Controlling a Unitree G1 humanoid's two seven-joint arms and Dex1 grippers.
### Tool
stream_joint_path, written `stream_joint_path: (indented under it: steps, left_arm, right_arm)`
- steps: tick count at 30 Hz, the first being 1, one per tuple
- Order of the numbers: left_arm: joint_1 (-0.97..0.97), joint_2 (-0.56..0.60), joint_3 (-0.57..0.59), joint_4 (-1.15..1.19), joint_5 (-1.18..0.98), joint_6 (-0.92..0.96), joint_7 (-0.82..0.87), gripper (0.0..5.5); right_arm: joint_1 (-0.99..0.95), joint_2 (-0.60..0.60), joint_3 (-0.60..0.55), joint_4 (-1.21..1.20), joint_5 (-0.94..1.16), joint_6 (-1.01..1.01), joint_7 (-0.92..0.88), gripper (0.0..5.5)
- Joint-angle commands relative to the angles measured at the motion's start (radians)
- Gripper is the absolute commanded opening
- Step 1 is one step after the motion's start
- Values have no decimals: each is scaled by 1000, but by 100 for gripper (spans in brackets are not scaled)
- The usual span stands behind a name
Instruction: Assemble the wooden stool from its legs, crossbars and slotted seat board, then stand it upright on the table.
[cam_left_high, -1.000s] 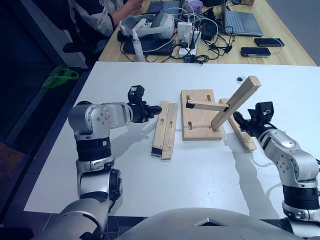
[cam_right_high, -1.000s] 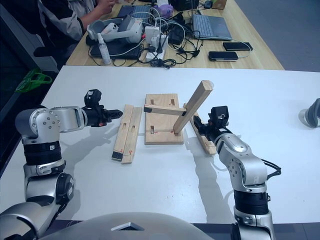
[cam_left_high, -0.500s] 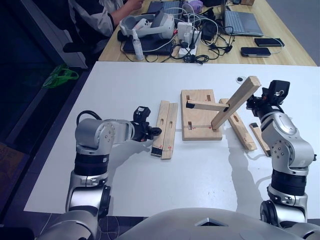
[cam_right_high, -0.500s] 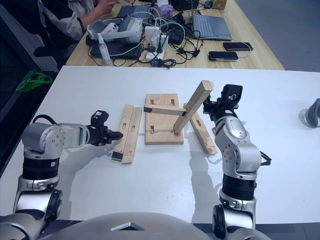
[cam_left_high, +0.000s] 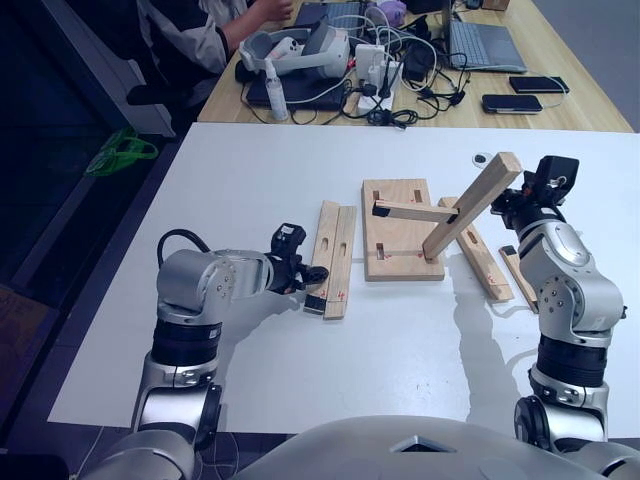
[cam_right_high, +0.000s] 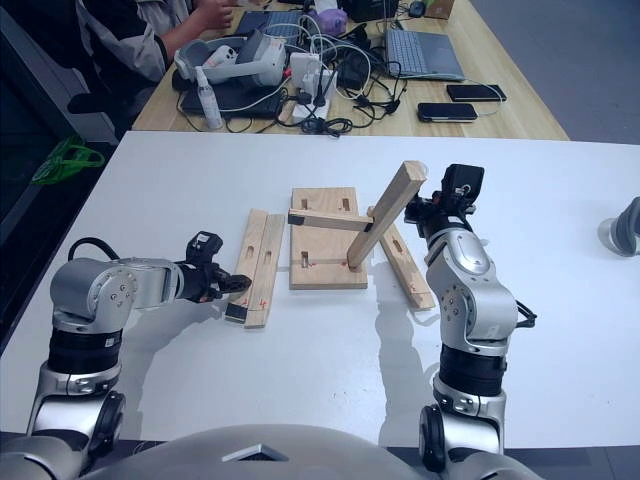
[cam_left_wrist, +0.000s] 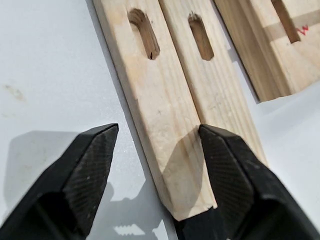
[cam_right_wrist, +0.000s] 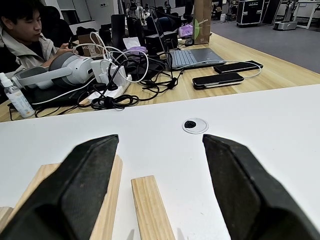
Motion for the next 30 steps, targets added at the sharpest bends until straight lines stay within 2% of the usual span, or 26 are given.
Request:
stream_joint_path:
  steps: [1, 7, 14, 18, 23, 30]
  left_arm:
    - [35, 78, -66, -13, 13, -26, -41, 300]
    - [70, 269, -211, -6, 78, -191, -141, 300]
    - [83, 350, -216, 54, 109, -277, -196, 300]
    - [40, 309, -107, 73, 64, -241, -196, 300]
    - [14, 231, -38, 116, 63, -194, -161, 375]
    - [0, 143, 27, 129, 48, -185, -131, 375]
  right_arm:
    - [-26, 11, -7, 3, -11, 4, -6, 318]
    - [-25, 19, -6, 3, -25, 3, -5, 318]
    - [-23, 27, -5, 1, -36, 1, -6, 318]
    - [-16, 30, -8, -5, -40, 2, -5, 318]
    - [-26, 28, -8, -1, -44, 6, 0, 318]
    - [-28, 17, -5, -3, -45, 12, 14, 318]
